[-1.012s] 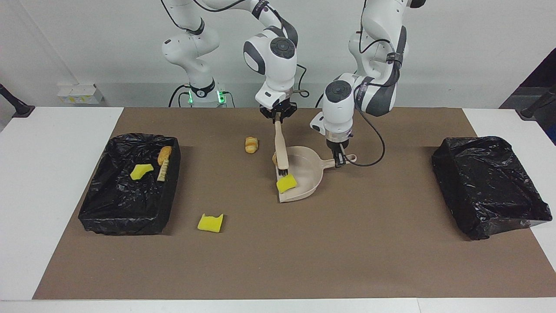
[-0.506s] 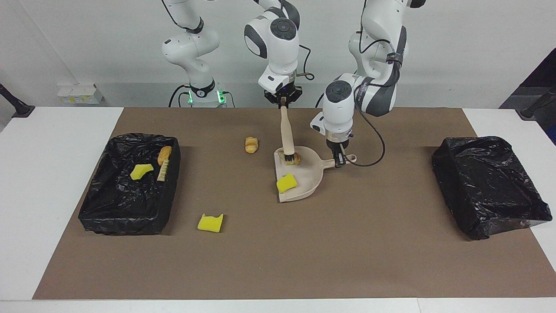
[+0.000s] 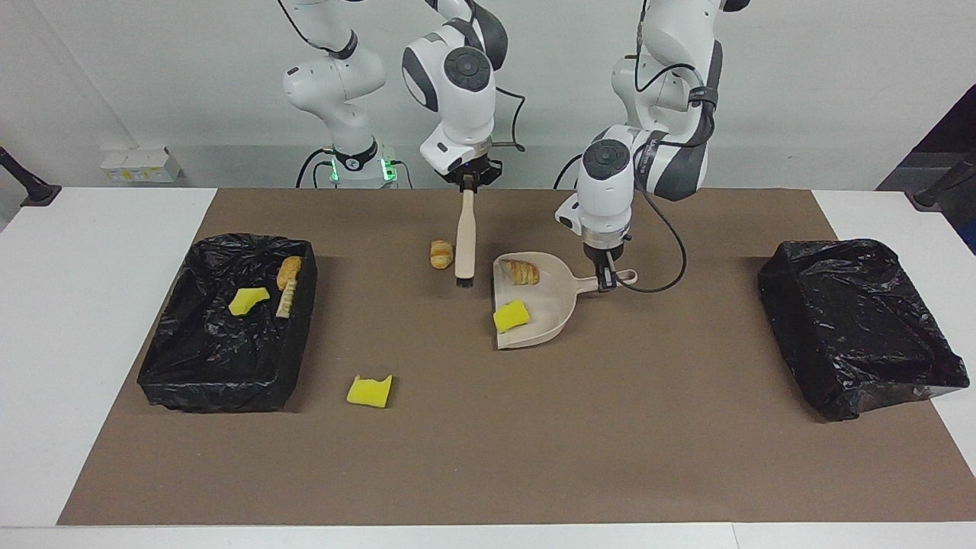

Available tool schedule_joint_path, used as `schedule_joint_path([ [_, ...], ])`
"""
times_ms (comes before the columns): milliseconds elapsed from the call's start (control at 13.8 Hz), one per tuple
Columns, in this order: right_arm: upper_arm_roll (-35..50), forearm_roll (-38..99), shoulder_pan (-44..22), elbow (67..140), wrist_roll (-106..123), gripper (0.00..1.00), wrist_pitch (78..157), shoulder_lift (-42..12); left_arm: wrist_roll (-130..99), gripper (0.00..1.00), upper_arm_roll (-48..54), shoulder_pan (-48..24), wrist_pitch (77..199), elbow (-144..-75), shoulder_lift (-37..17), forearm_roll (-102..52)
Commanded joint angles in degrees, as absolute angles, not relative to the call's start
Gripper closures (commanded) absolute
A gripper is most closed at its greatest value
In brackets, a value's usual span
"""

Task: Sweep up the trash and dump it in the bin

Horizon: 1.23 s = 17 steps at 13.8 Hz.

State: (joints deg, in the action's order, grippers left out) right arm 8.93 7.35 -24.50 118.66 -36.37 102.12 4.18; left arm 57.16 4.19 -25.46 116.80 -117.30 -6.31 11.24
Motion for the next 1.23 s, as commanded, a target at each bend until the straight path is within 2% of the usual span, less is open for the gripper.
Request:
schedule_joint_path([
  [0,9.4,1.87,-17.86,117.43,-28.6,1.0,107.47,1.07,57.66,1.0,4.39,-26.97,112.77,-118.3,-3.17,10.9],
  [289,9.58,-4.81,-5.13,104.98,-11.91,1.0,107.5,-8.23,52.83,1.0,4.39,-31.54,112.32,-123.38,0.78,10.99],
  [795,9.49,-15.73,-0.18,90.72,0.52,1.0,110.13,-22.93,37.73,1.0,4.48,-34.89,112.07,-128.94,4.83,11.16],
  [940,9.49,-16.43,-0.78,91.49,0.62,1.0,112.13,-23.03,35.69,1.0,4.48,-36.12,110.93,-129.02,5.27,11.16],
  [1156,9.75,-16.0,-1.49,99.29,1.75,1.0,112.41,-19.09,33.41,1.0,4.57,-37.61,108.81,-129.98,6.24,11.16],
])
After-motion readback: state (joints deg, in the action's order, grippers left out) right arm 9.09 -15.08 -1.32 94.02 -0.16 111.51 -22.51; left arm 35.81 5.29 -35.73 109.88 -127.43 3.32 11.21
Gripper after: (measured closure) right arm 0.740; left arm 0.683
